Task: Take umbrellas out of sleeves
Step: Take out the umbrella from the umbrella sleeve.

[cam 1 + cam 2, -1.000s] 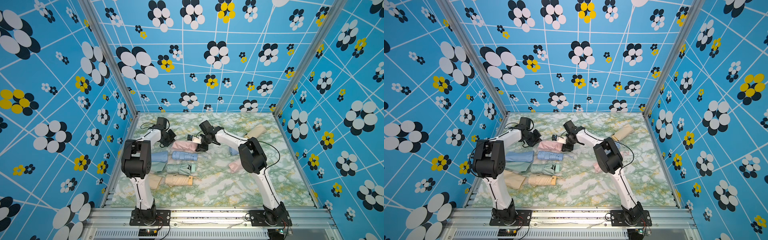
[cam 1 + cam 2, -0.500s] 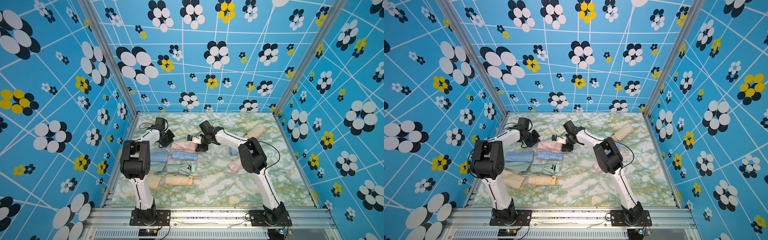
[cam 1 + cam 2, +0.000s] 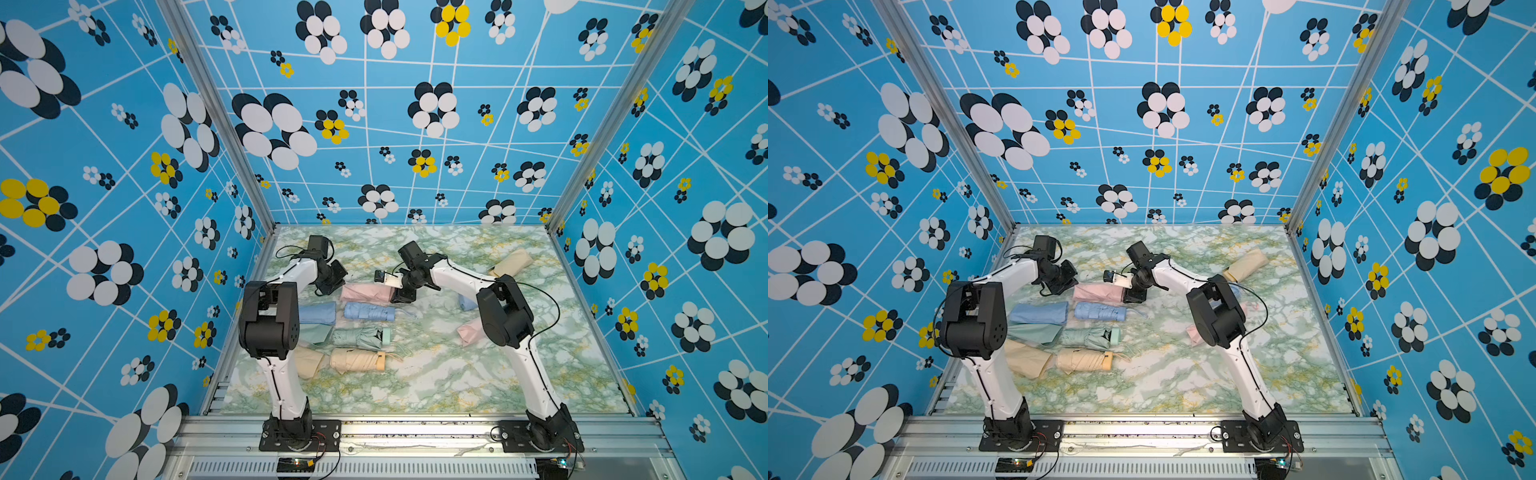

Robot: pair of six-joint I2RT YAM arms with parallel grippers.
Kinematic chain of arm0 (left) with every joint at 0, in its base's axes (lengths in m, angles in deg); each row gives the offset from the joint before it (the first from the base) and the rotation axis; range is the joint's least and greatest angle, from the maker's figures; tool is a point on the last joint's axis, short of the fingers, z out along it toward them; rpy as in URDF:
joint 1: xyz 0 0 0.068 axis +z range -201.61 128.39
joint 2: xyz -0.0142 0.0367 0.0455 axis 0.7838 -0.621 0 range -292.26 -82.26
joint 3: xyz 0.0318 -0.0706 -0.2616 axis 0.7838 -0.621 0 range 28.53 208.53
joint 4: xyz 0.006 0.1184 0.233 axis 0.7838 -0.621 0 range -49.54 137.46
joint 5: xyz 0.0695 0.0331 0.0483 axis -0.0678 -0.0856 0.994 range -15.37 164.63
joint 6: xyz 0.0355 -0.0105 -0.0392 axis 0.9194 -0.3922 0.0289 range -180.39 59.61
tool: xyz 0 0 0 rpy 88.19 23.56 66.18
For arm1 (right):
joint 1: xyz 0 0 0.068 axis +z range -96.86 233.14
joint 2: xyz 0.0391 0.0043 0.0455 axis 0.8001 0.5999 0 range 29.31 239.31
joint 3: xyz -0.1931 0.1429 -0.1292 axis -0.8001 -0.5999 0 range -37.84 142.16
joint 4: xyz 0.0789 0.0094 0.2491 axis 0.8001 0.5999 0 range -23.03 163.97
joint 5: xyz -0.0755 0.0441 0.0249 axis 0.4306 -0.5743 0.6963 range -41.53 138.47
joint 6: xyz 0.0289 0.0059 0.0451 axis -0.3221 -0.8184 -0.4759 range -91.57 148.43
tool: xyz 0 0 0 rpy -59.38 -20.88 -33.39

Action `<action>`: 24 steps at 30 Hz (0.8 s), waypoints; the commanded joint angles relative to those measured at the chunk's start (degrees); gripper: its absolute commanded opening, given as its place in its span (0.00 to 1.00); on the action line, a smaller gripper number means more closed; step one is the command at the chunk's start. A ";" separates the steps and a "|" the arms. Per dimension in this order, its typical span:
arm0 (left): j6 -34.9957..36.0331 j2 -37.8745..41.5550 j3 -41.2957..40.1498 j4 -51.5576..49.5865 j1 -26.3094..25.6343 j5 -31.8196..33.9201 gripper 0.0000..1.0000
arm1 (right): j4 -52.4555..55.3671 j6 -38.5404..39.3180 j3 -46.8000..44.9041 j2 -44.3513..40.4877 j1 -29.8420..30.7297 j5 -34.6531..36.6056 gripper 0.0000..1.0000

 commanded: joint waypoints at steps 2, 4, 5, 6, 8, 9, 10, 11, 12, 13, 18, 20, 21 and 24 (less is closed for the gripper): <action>1.57 2.88 -0.60 -1.65 1.35 2.54 0.00 | 2.02 0.90 -1.80 -1.23 0.36 0.48 0.40; 1.72 2.87 -0.60 -1.63 1.48 2.60 0.00 | 2.11 1.08 -1.84 -1.36 0.35 0.57 0.40; 1.72 2.90 -0.57 -1.66 1.49 2.64 0.00 | 2.13 1.16 -1.96 -1.42 0.34 0.66 0.40; 1.80 2.84 -0.55 -1.64 1.46 2.65 0.00 | 2.15 1.24 -1.95 -1.44 0.34 0.73 0.40; 1.89 3.00 -0.36 -1.78 1.58 2.73 0.00 | 2.28 1.37 -1.97 -1.51 0.30 0.74 0.40; 1.98 3.00 -0.33 -1.91 1.58 2.82 0.00 | 2.25 1.40 -1.98 -1.52 0.36 0.75 0.40; 1.99 3.04 -0.41 -1.94 1.58 2.91 0.00 | 2.27 1.37 -1.96 -1.58 0.34 0.75 0.40; 2.07 3.07 -0.36 -2.04 1.59 2.99 0.00 | 2.26 1.31 -1.93 -1.51 0.35 0.75 0.40; 2.16 3.15 -0.42 -1.99 1.67 3.08 0.00 | 2.25 1.35 -1.94 -1.59 0.34 0.66 0.40; 2.19 3.25 -0.35 -2.10 1.72 3.17 0.00 | 2.32 1.34 -1.96 -1.51 0.39 0.63 0.40; 2.73 3.69 -0.36 -2.45 2.11 3.61 0.00 | 2.50 1.43 -2.09 -1.76 0.32 0.61 0.40; 2.86 3.79 -0.29 -2.58 2.27 3.70 0.00 | 2.52 1.47 -2.10 -1.80 0.34 0.57 0.40; 2.87 3.84 -0.30 -2.62 2.34 3.69 0.00 | 2.52 1.50 -2.09 -1.78 0.41 0.46 0.40; 3.28 4.04 -0.24 -2.94 2.55 3.96 0.00 | 2.54 1.43 -2.03 -1.78 0.36 0.35 0.39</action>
